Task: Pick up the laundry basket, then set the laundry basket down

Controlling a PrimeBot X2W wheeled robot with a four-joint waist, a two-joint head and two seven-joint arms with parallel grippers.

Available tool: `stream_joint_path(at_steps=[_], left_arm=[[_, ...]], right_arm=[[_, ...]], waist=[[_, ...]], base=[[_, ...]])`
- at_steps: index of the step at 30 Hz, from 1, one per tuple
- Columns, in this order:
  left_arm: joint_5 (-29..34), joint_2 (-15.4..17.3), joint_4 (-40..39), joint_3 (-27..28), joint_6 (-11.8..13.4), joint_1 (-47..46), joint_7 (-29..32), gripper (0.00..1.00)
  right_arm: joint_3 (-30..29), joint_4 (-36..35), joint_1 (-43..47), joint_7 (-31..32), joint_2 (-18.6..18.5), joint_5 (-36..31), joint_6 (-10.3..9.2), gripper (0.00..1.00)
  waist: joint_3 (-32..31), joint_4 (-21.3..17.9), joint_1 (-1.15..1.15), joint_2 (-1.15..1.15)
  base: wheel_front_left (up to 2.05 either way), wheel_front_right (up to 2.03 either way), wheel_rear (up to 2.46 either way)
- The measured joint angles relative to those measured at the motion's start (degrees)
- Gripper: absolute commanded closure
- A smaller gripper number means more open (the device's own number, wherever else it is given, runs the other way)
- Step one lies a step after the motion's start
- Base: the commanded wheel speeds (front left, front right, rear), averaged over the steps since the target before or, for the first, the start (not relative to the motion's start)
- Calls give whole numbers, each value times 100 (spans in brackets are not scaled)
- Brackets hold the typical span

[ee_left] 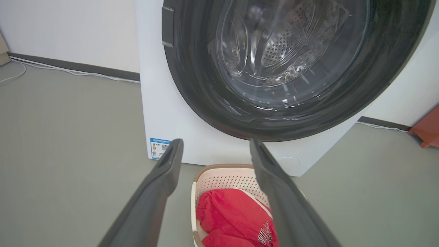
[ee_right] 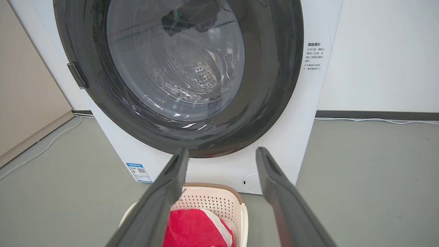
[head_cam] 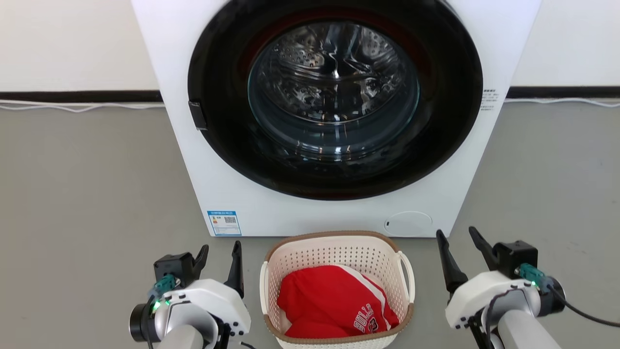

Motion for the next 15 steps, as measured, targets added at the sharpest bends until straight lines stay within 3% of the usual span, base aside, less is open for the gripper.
stream_joint_path(at_steps=[15], left_arm=[[-60, 13, -294, 26, 41, 417, 0, 0]], right_arm=[[-179, -153, 371, 0, 13, 0, 0, 0]], waist=[[-194, 47, 0, 0]], base=[[0, 0, 0]])
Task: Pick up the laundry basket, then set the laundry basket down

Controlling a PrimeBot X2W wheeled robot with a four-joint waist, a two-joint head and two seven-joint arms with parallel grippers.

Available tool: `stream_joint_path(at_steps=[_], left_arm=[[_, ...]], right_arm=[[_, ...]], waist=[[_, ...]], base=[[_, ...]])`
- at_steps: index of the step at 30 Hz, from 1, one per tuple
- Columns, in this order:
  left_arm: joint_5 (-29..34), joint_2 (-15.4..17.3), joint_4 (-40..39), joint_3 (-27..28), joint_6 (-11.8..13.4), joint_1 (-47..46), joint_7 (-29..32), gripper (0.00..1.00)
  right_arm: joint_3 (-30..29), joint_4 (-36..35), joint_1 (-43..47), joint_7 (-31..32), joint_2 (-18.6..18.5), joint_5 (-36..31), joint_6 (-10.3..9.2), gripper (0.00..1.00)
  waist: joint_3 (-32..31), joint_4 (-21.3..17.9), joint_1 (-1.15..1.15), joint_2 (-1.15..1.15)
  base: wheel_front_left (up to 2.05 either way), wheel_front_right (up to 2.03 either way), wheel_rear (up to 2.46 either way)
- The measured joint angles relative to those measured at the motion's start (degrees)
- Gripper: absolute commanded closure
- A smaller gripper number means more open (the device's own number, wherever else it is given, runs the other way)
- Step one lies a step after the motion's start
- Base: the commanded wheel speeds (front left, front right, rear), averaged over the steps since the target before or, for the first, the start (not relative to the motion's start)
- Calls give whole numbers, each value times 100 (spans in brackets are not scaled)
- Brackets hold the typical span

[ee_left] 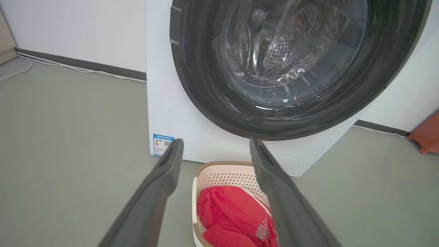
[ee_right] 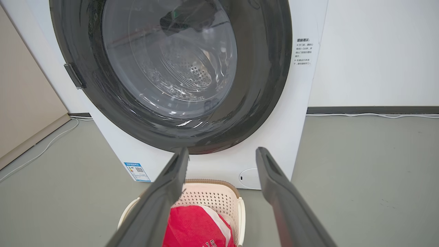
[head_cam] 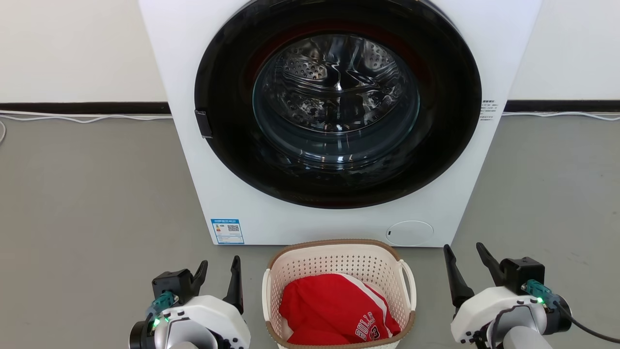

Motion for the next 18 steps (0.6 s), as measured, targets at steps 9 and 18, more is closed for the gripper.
stream_joint_path(at_steps=[9, 18], left_arm=[[1, -26, 267, -9, 63, 300, 2, 100], [-303, -29, 332, 46, 34, 591, 110, 100]], right_arm=[[14, 246, 305, 23, 41, 2, -5, 100], [-15, 301, 593, 142, 60, 365, -7, 100]], waist=[[-3, 2, 0, 0], [7, -6, 3, 0]], base=[[0, 0, 0], [0, 0, 0]])
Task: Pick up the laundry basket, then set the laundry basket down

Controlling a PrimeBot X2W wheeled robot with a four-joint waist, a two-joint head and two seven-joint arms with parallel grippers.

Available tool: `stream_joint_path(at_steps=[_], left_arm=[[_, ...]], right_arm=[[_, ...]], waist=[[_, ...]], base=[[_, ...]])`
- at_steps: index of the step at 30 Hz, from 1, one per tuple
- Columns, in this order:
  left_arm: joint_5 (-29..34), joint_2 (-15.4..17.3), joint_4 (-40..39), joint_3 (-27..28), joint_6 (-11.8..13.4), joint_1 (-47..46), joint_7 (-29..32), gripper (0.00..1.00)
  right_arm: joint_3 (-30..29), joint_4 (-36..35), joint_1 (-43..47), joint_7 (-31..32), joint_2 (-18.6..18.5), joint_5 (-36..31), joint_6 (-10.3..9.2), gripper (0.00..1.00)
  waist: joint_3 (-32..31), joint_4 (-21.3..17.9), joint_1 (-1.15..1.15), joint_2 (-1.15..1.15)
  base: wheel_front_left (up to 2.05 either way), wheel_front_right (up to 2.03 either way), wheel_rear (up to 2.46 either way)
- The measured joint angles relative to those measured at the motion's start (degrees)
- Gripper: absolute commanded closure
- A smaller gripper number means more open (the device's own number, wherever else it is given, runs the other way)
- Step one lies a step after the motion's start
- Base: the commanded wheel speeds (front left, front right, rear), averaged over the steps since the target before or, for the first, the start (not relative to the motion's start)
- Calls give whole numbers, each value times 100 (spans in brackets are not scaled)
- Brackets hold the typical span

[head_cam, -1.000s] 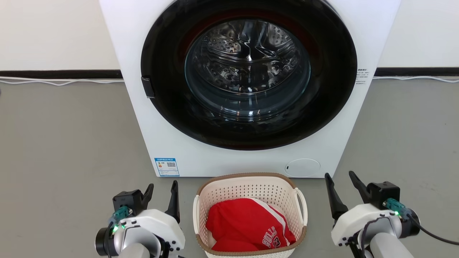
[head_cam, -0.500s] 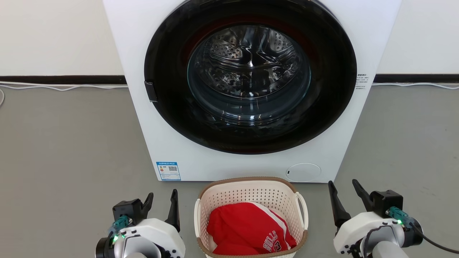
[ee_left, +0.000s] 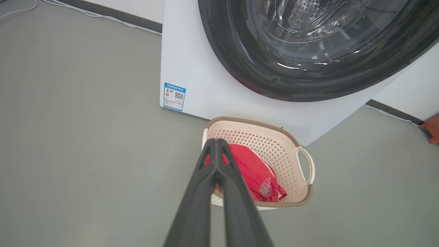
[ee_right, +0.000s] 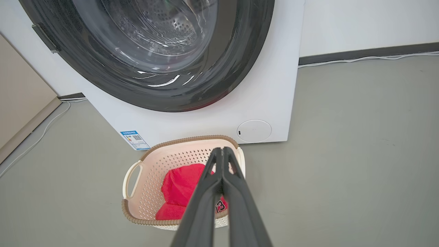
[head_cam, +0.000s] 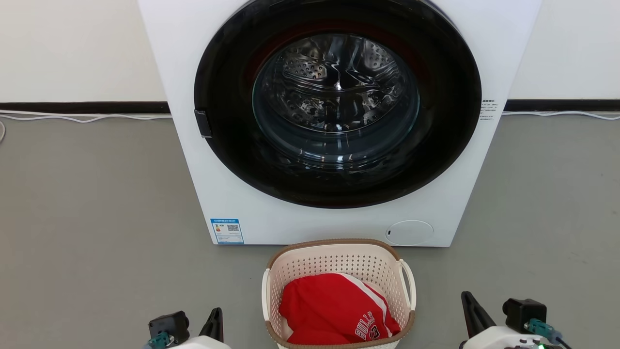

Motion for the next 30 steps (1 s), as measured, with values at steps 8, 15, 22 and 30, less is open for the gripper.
stream_joint_path(at_steps=[8, 15, 22, 30], left_arm=[[-422, -1, -167, 119, -66, 0, 146, 100], [-793, 0, -311, 213, -120, 0, 247, 100], [-1170, 1, -448, 325, -176, 1, 354, 100], [-1590, 2, -615, 435, -244, 1, 505, 100]], right_arm=[[-31, -194, 1, 114, 0, 559, 0, 100], [-87, -365, 8, 197, 0, 1018, 0, 100], [-133, -537, 11, 311, 0, 1503, 0, 100], [-172, -721, 16, 471, 0, 2046, 0, 100]], waist=[[39, -11, -1, 0], [64, -21, -1, 0], [87, -30, -1, 0], [113, -41, -1, 0]], base=[[0, 0, 0], [0, 0, 0], [0, 0, 0], [0, 0, 0]])
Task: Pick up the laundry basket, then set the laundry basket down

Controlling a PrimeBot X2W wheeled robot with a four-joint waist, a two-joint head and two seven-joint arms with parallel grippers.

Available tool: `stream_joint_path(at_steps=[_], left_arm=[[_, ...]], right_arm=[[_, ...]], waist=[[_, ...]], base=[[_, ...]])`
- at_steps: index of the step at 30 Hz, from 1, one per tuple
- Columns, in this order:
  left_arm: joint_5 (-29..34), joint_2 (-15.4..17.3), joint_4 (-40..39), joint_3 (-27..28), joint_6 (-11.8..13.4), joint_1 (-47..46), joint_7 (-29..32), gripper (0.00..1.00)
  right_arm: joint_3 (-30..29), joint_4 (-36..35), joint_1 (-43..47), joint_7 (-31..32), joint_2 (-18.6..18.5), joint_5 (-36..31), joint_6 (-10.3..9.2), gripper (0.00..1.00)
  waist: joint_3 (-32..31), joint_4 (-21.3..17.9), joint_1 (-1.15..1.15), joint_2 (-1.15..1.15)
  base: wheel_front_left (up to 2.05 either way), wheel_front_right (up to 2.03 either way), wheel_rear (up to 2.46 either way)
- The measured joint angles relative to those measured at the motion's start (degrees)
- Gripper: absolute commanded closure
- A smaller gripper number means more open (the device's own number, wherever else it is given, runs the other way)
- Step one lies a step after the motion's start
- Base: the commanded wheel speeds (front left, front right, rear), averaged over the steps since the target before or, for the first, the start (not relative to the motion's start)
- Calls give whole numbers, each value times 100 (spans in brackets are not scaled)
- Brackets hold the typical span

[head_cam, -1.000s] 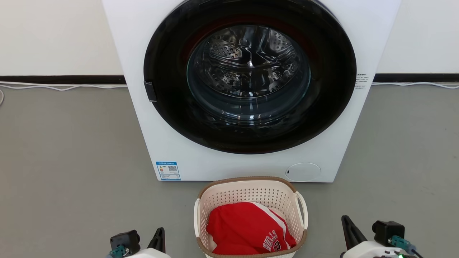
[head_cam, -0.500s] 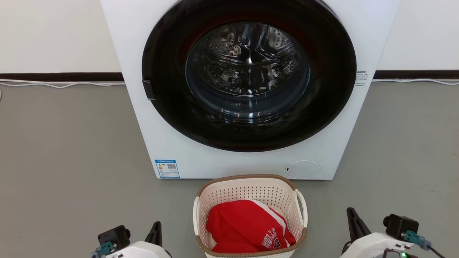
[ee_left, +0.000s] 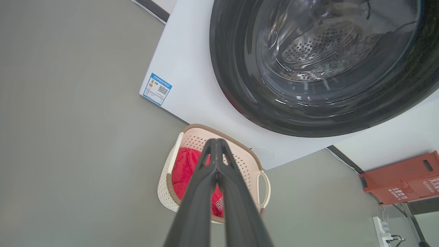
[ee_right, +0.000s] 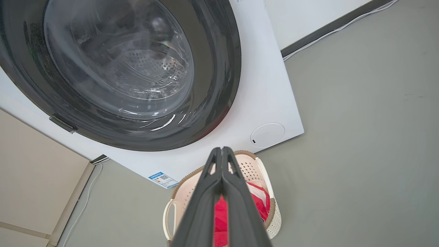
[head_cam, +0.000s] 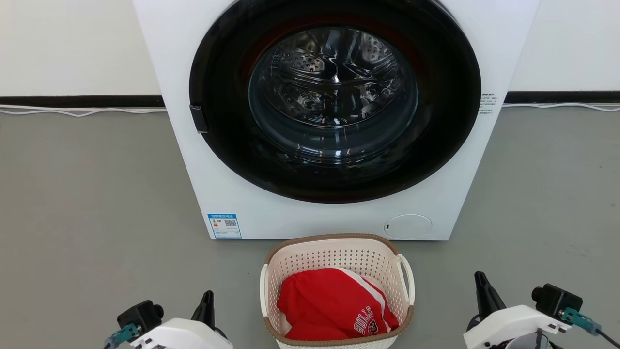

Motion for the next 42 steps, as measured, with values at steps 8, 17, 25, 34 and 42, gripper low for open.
stream_joint_path(at_steps=[8, 17, 25, 34, 42], left_arm=[[-422, 1, -166, 114, -78, 3, 132, 100], [-968, 2, -369, 269, -134, 15, 300, 100], [-1390, 3, -537, 380, -221, 22, 428, 100], [-1868, 3, -717, 504, -283, 75, 555, 100], [-2290, 5, -883, 633, -343, 86, 704, 100]], right_arm=[[-45, -182, 86, 120, 0, 542, 0, 100], [-130, -416, 87, 281, 0, 1217, 0, 100], [-171, -608, 100, 414, 0, 1758, 0, 100], [-216, -822, 121, 531, -1, 2365, 0, 100], [-286, -995, 216, 681, -1, 2918, 0, 100]], waist=[[27, -11, 0, 0], [60, -24, 0, 0], [86, -35, 0, 0], [116, -47, -1, 0], [143, -57, 0, 0]], base=[[0, 0, 0], [0, 0, 0], [0, 0, 0], [0, 0, 0], [0, 0, 0]])
